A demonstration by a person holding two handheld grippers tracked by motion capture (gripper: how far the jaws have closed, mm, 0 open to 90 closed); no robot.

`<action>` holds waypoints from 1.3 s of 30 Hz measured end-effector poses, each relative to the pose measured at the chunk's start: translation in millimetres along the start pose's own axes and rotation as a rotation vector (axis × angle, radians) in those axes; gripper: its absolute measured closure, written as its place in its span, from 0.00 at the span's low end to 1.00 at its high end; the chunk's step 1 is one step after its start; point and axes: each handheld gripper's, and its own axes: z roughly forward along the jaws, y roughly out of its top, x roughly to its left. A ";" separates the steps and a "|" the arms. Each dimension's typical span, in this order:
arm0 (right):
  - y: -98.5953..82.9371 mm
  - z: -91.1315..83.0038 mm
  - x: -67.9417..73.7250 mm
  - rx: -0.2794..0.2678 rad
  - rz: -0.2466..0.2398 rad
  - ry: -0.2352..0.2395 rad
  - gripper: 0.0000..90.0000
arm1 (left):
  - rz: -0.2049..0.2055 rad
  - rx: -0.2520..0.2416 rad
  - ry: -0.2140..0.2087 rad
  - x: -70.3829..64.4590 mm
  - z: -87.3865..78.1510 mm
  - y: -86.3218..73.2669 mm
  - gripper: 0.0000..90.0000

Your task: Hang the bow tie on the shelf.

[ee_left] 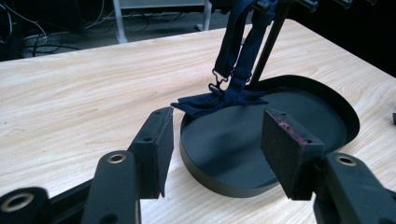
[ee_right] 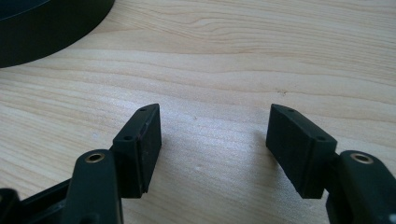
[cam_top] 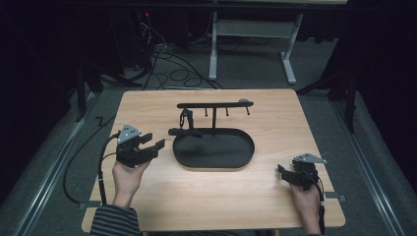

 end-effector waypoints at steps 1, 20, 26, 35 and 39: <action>0.0 0.0 0.0 0.000 0.000 0.000 0.41 | -0.004 0.003 0.000 0.7 -0.3 -1.9 0.50; 0.0 0.0 0.1 0.000 0.000 -0.001 0.41 | -0.042 0.019 0.012 8.9 -7.4 -24.5 0.49; 0.0 0.0 0.1 0.000 0.001 0.000 0.41 | -0.054 0.027 0.014 11.1 -7.5 -30.8 0.49; 0.0 0.0 0.1 0.000 0.001 -0.001 0.41 | -0.079 0.039 0.023 16.2 -10.1 -41.9 0.49; 0.0 0.0 0.1 0.000 0.001 -0.001 0.41 | -0.091 0.040 0.026 16.9 -10.5 -46.5 0.48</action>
